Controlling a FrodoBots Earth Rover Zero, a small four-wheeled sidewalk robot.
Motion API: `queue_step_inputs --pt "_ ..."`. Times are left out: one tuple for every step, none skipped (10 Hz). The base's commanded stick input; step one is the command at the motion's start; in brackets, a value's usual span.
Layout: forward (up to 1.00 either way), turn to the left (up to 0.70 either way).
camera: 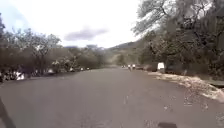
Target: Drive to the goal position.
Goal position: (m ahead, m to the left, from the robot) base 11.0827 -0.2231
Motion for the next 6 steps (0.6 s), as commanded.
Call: queue_step_inputs --pt "1.0 0.0" --pt "1.0 0.0" --pt "1.0 0.0" --pt "1.0 0.0" --pt "1.0 0.0" --pt "1.0 0.0"
